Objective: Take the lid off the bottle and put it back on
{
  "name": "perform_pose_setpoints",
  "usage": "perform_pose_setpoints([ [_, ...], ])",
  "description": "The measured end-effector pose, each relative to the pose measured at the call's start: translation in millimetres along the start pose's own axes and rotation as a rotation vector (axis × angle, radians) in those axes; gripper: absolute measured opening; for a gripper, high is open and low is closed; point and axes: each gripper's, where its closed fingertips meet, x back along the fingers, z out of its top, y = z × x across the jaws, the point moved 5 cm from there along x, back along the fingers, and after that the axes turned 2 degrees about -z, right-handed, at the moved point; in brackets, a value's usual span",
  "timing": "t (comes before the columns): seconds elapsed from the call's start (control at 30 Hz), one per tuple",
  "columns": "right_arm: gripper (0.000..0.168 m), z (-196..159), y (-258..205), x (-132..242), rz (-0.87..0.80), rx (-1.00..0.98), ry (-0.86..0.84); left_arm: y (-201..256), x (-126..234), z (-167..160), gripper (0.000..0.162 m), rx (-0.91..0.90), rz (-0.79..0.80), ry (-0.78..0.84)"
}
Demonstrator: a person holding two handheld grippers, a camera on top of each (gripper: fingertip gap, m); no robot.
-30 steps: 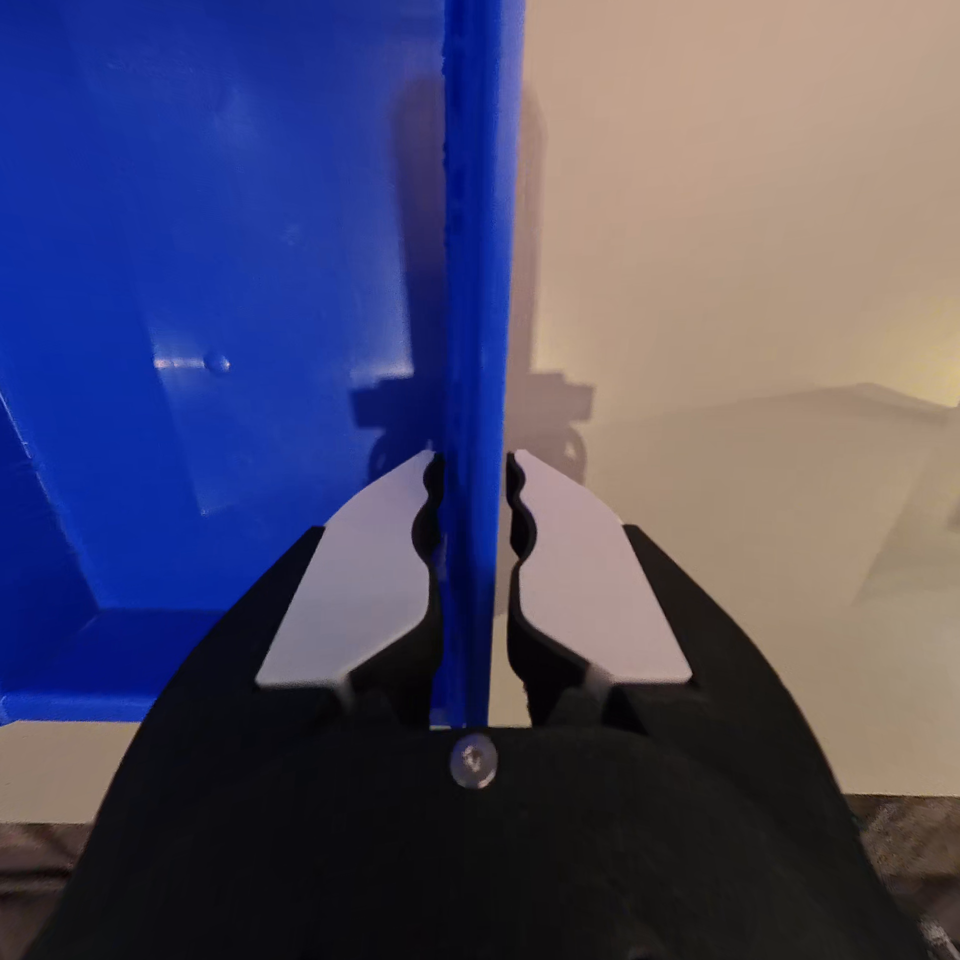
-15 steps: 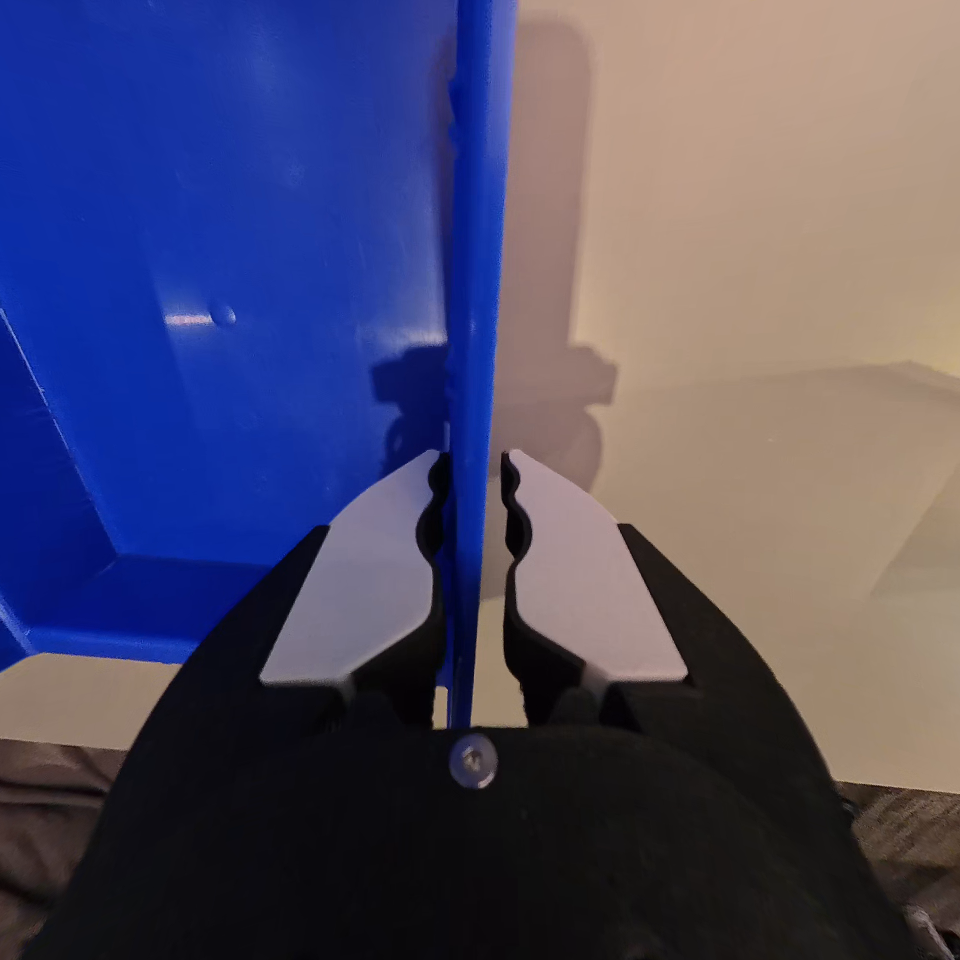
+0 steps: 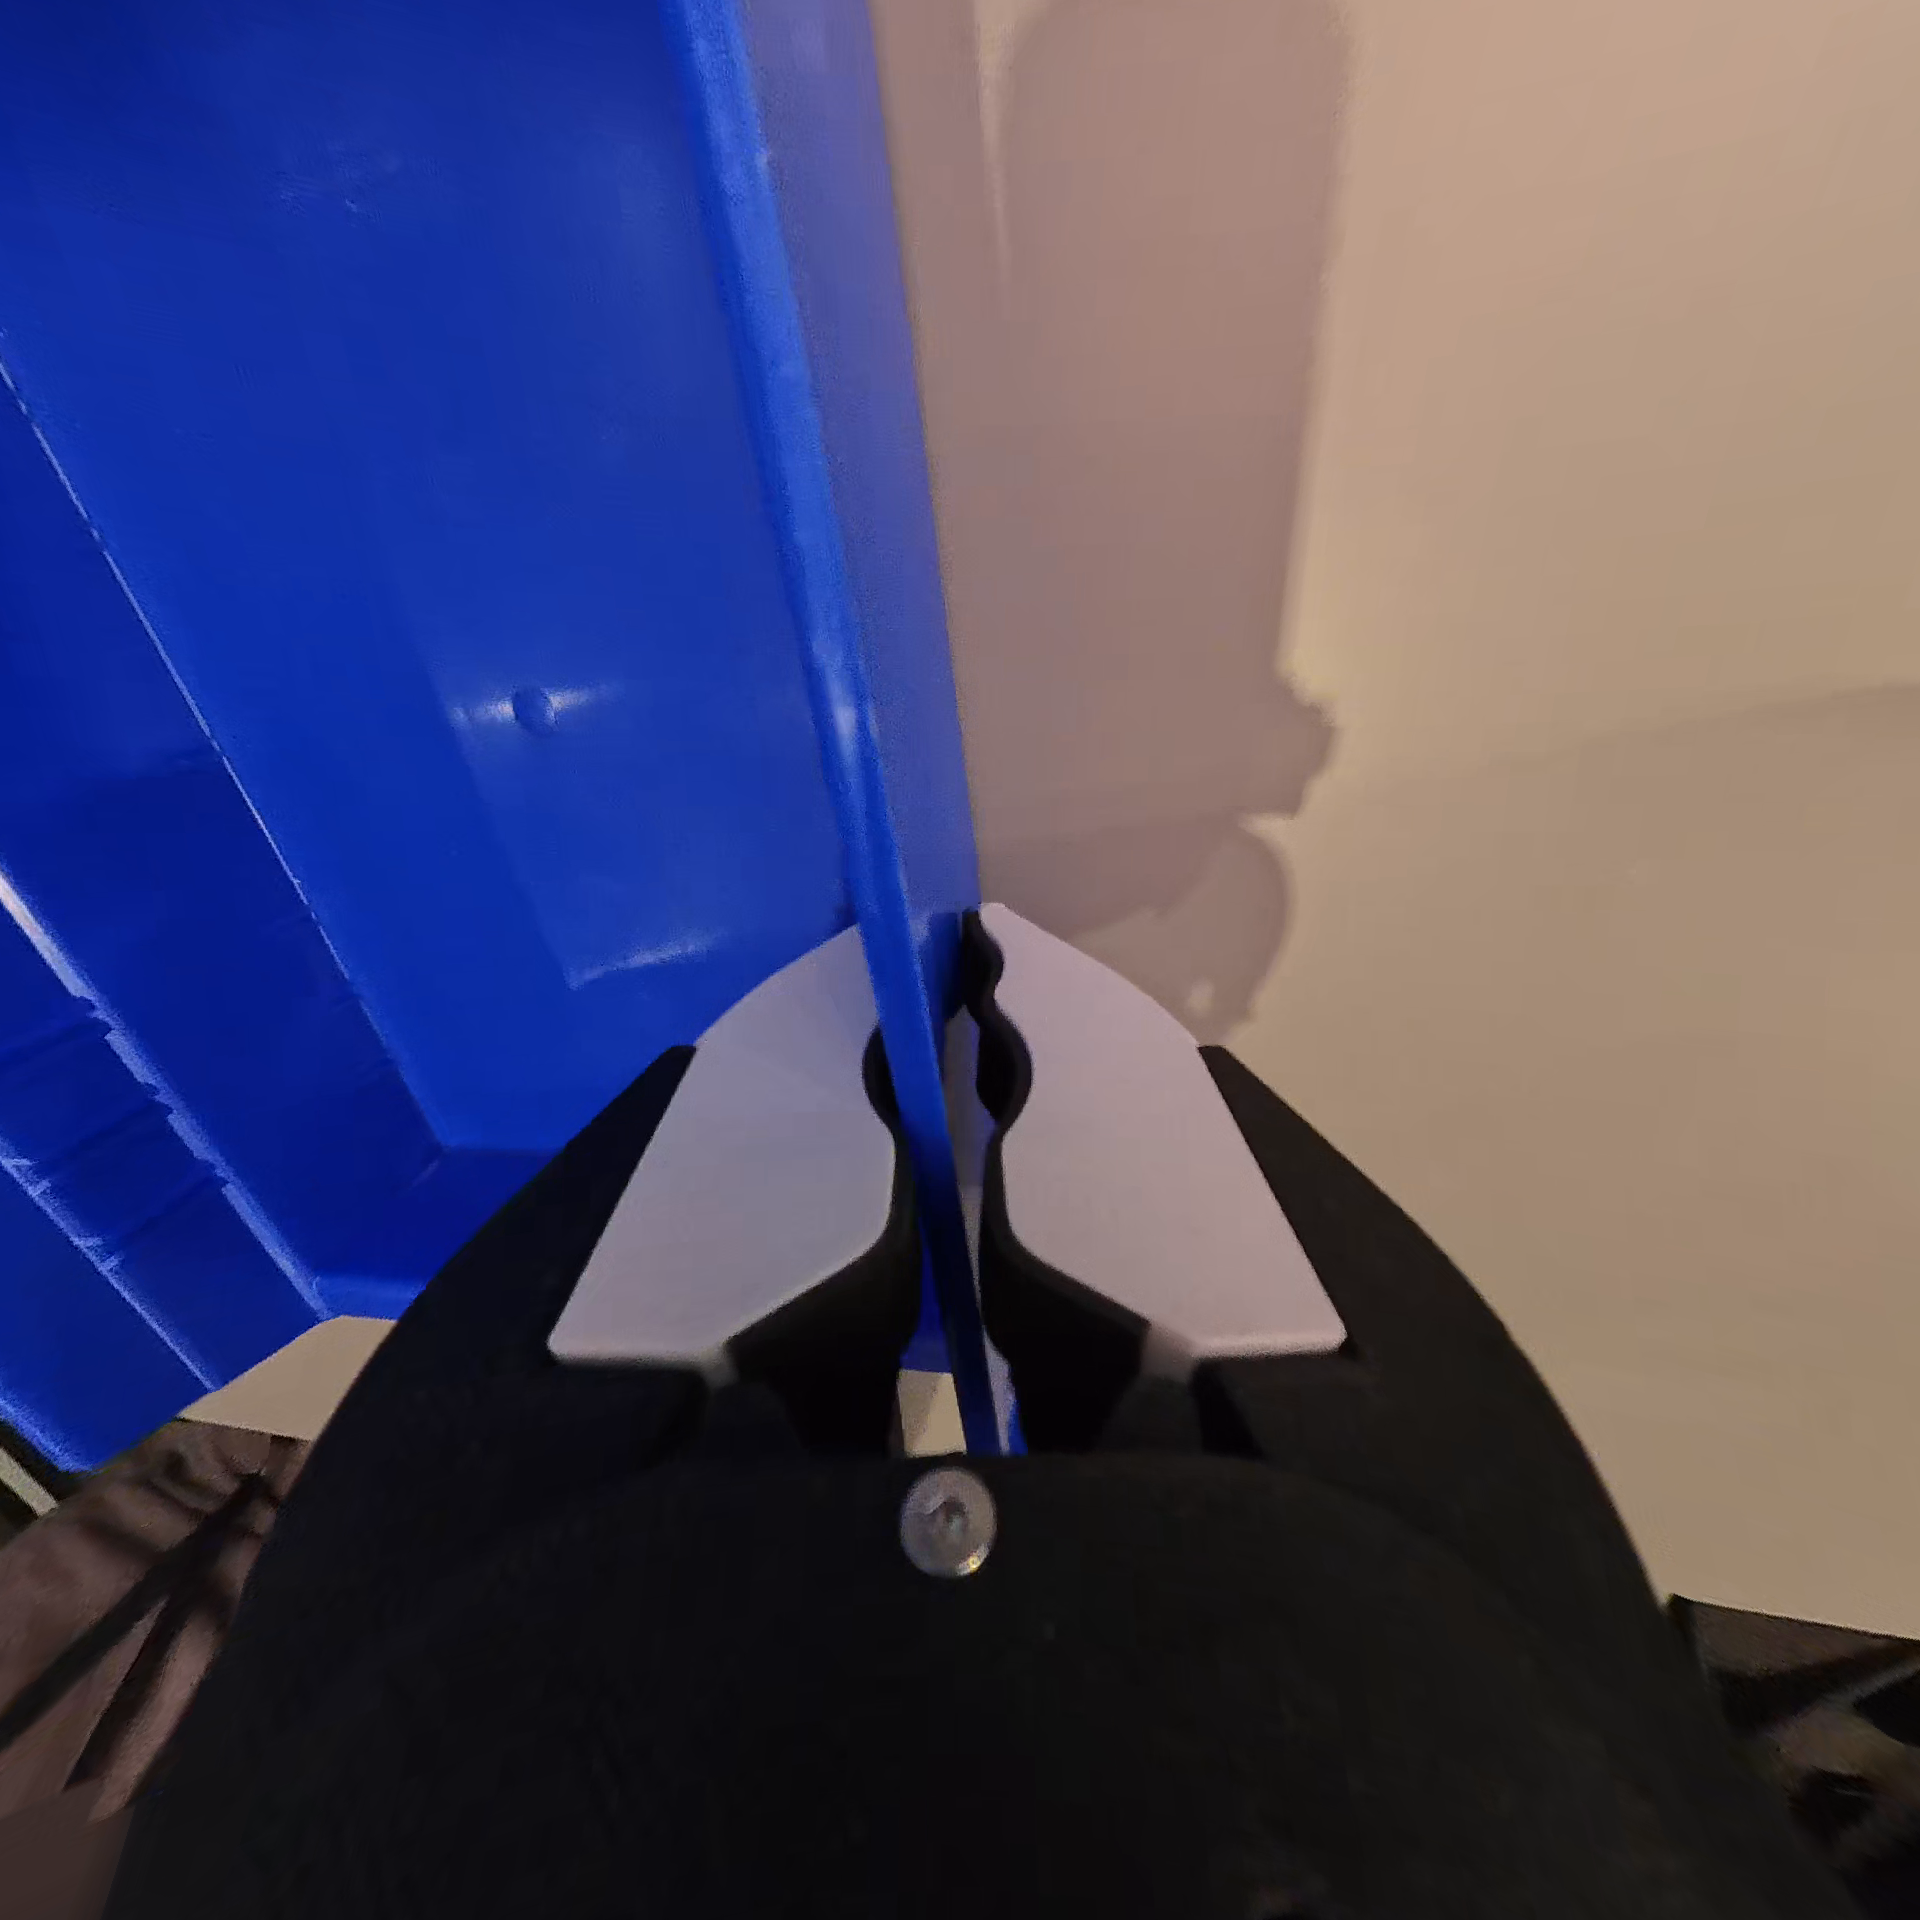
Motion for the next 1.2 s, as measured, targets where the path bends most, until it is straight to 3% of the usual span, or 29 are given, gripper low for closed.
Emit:
perform_pose_setpoints([
  [0.57, 0.008, -14, 4, 1, 0.001, -0.171, 0.063, 8, 3, -1, 0.033, 0.019, -0.043, -0.01],
  [0.77, 0.014, -12, 4, 3, -0.033, -0.124, 0.131, 7, 4, -1, 0.041, 0.079, -0.029, -0.012],
  [0.83, 0.033, -7, 5, 13, -0.073, -0.114, 0.236, 4, 12, 1, 0.058, 0.098, -0.025, 0.026],
  [1.0, 0.039, 4, -7, 82, -0.35, 0.008, 0.655, 1, 71, 12, 0.062, 0.113, 0.022, 0.257],
  [1.2, 0.052, 6, -81, 171, -0.548, 0.319, 1.284, 14, 172, 36, 0.066, 0.135, 0.189, 0.696],
])
